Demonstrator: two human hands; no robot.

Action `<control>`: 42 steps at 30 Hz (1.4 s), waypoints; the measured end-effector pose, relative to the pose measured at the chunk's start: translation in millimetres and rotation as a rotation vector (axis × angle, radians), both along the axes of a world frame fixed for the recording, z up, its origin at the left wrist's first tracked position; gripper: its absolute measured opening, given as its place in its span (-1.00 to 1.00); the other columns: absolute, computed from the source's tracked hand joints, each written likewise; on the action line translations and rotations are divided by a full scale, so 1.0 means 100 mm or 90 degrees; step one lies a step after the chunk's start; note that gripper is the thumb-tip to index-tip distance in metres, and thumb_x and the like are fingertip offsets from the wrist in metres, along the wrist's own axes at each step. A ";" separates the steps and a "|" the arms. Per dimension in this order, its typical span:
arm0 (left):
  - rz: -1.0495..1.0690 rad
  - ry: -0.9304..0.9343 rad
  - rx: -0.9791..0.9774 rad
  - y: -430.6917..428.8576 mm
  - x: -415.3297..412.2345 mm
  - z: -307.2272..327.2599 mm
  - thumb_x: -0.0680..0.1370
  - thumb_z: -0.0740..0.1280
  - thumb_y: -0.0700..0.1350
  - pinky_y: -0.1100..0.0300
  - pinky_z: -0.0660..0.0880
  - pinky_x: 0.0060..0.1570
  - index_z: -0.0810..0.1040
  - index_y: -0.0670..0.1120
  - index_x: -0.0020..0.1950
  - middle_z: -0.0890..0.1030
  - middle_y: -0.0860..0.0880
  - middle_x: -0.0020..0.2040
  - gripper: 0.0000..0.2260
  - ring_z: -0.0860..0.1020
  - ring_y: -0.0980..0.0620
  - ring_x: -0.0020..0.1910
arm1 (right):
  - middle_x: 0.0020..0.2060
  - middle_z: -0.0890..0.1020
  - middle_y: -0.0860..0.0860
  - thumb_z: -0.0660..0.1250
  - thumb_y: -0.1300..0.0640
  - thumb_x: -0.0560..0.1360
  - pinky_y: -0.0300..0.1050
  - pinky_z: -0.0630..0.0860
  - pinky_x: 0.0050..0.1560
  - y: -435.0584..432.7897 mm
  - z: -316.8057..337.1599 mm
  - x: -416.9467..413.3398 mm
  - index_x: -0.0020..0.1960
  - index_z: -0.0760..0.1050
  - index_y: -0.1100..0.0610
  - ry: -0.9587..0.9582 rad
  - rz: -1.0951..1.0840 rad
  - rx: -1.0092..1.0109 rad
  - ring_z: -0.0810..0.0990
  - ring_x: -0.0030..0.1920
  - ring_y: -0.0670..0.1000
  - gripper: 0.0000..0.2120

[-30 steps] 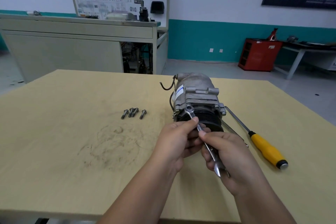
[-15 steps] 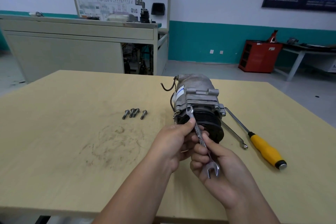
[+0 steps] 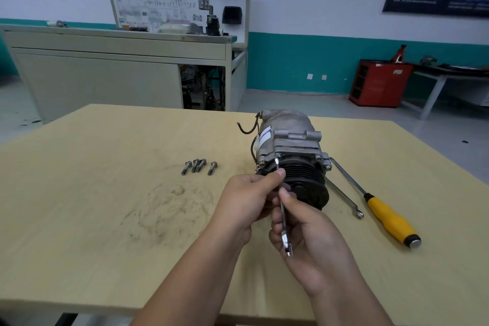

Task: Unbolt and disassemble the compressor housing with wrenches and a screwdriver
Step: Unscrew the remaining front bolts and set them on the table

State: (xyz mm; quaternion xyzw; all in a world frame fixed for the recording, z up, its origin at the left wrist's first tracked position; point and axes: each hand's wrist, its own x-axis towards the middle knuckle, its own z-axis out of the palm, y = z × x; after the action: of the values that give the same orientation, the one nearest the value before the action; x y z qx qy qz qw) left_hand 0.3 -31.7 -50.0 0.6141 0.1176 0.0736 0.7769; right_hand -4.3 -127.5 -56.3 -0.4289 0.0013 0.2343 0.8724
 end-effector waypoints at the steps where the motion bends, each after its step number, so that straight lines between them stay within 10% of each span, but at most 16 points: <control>1: -0.005 -0.001 0.000 0.01 0.00 0.00 0.54 0.34 -0.09 0.43 0.29 -0.60 0.59 -0.26 -0.22 0.44 0.03 -0.62 -0.74 0.34 0.15 -0.71 | -0.55 0.48 0.06 0.24 0.24 0.52 -0.32 0.36 -0.60 0.01 0.00 0.00 -0.34 0.56 0.21 -0.008 -0.001 -0.005 0.42 -0.60 -0.11 -0.72; 11: -0.026 0.025 -0.015 0.05 0.04 -0.02 0.57 0.29 -0.11 0.46 0.20 -0.65 0.61 -0.22 -0.27 0.52 -0.33 -0.15 -0.72 0.26 0.15 -0.71 | -0.53 0.53 0.08 0.25 0.29 0.50 -0.31 0.41 -0.56 0.05 0.01 -0.01 -0.26 0.54 0.27 -0.010 0.001 0.005 0.50 -0.56 -0.09 -0.81; 22: -0.075 0.105 -0.111 0.08 0.04 -0.04 0.62 0.20 -0.07 0.44 0.12 -0.67 0.52 -0.19 -0.22 0.69 -0.14 -0.27 -0.71 0.23 0.16 -0.72 | -0.44 0.54 0.09 0.28 0.18 0.37 -0.23 0.52 -0.45 0.08 -0.15 -0.04 -0.34 0.63 0.23 0.053 0.068 0.141 0.52 -0.45 -0.04 -0.79; 30: -0.070 0.076 0.044 0.08 0.00 -0.06 0.61 0.20 0.01 0.41 0.29 -0.60 0.54 -0.14 -0.25 0.70 -0.09 -0.27 -0.67 0.40 0.11 -0.62 | -0.51 0.47 0.07 0.30 0.19 0.32 -0.28 0.43 -0.54 0.11 -0.23 -0.02 -0.35 0.56 0.23 0.066 0.017 0.072 0.46 -0.54 -0.08 -0.86; 38: 0.035 -0.015 0.174 0.02 0.00 -0.08 0.47 0.42 -0.03 -0.02 0.55 0.02 0.65 -0.13 -0.33 0.69 -0.16 -0.28 -0.76 0.66 -0.17 -0.13 | -0.48 0.50 0.04 0.37 0.18 0.31 -0.30 0.32 -0.60 -0.06 -0.22 0.03 -0.31 0.53 0.19 -0.037 -0.042 -0.117 0.45 -0.55 -0.10 -0.92; 42: -0.029 0.003 0.062 -0.02 0.02 -0.04 0.54 0.34 -0.09 0.31 0.56 -0.33 0.62 -0.14 -0.31 0.68 -0.09 -0.33 -0.75 0.62 0.06 -0.38 | -0.43 0.53 0.06 0.37 0.27 0.42 -0.29 0.37 -0.56 -0.18 -0.13 0.08 -0.42 0.58 0.17 -0.104 -0.080 -0.180 0.49 -0.50 -0.08 -0.76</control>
State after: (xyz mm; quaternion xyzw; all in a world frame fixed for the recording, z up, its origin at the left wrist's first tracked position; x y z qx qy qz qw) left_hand 1.9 -34.0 -53.6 0.6538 0.1017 0.0597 0.7474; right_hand 4.1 -145.7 -69.1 -0.5638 -0.0099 0.1410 0.8137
